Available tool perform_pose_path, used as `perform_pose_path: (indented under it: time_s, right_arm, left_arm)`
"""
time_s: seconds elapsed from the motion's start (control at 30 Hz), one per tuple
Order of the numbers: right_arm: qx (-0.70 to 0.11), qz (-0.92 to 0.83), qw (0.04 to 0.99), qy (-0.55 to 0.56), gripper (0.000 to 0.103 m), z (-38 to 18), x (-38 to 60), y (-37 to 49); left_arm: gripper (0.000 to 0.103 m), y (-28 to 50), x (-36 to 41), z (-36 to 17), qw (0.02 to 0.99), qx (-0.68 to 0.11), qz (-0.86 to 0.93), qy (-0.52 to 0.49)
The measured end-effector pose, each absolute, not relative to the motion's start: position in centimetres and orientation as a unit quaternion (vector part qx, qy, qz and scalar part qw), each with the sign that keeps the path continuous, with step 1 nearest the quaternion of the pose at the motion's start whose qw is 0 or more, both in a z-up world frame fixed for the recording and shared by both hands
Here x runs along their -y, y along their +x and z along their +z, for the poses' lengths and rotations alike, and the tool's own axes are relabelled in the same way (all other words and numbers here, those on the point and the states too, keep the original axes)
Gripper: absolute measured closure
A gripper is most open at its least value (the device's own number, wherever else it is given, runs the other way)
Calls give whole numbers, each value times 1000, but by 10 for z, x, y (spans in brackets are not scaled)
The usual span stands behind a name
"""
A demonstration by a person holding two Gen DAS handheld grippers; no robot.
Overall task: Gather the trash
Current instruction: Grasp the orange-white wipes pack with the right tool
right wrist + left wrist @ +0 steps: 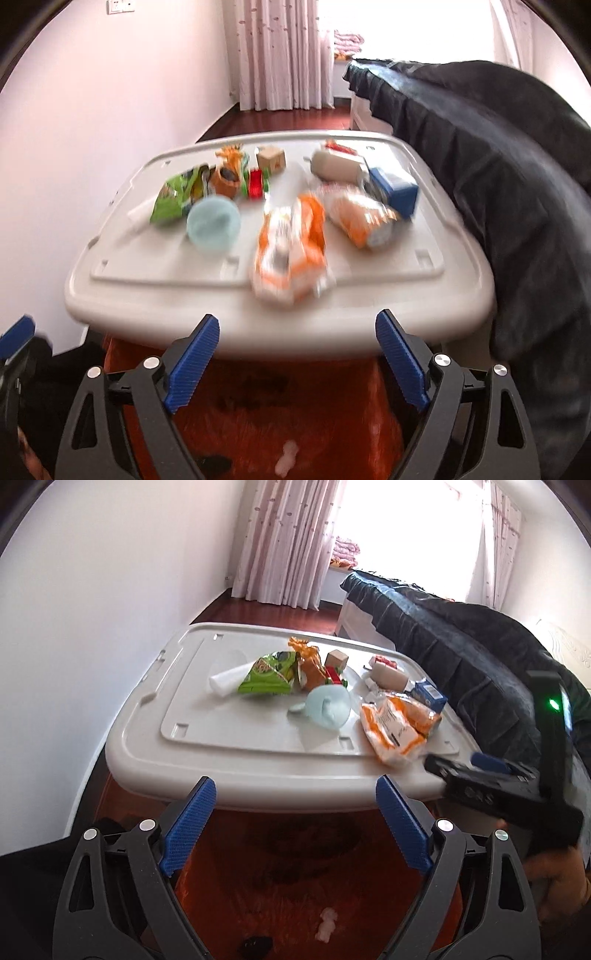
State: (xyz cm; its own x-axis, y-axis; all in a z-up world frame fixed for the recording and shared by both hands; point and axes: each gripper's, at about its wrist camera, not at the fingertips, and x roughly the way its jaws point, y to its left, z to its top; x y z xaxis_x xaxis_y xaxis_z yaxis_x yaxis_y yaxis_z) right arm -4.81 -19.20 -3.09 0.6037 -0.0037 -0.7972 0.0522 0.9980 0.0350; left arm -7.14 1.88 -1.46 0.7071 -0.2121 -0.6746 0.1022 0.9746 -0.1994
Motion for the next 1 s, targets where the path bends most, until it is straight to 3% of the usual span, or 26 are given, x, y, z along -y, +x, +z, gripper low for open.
perform_pose_path:
  time_s: [0.5,0.53,0.6,0.63,0.7,0.77,1.0]
  right_arm:
    - [-493,-29,869,-15,15,-95,169,52]
    - [-494,-30,868,-22,17,-97,167,55]
    - [-504,-22,863,-35,37,-103,164,59]
    - [-501,-21,864,-38,39,-103,163,59]
    - [-491,-19,869,-49,55,-98,161,56]
    - [-484,-12,874,-45,65,-89,163,50]
    - [-450,4,892,-38,68,-58,176,25]
  left_arm:
    - [17,-59,-16,-41,917,-386,-87,-54]
    - [17,-58,-16,-42,917,-386,-86,-53]
    - [17,-56,-18,-43,917,-387,-84,-56]
    - [17,-55,-19,-44,916,-388,-83,-57]
    - [17,-53,-19,-44,916,-389,-81,-60]
    - [17,-49,-20,-43,915,-390,-81,-63]
    - [17,-31,-13,-37,916,-384,-88,-69]
